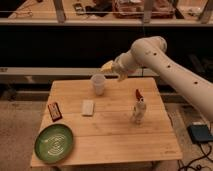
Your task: Place the white sponge in the ceramic bowl
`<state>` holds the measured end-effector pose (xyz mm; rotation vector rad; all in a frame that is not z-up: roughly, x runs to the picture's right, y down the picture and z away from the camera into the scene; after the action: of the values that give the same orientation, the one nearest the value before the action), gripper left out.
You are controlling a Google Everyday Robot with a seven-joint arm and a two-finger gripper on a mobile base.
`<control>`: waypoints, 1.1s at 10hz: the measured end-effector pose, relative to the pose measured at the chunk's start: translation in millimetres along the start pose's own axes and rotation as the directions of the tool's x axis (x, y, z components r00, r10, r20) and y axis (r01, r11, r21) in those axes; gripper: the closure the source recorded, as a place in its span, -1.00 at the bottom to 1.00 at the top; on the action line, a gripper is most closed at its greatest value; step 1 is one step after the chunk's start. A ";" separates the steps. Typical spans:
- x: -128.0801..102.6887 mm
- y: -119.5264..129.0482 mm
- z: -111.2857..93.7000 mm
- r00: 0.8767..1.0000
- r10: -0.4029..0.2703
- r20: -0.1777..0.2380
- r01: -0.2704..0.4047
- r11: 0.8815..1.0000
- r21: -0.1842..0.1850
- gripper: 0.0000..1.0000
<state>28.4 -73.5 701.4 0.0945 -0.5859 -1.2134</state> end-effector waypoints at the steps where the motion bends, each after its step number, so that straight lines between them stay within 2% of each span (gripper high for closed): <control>1: -2.4 -0.6 6.0 0.999 -0.032 0.016 0.032 0.999 -0.001 -0.30; 11: -3.0 -1.1 6.9 0.999 -0.037 0.019 0.037 0.999 -0.001 -0.30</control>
<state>23.5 -69.6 705.7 0.0934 -0.6022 -1.2520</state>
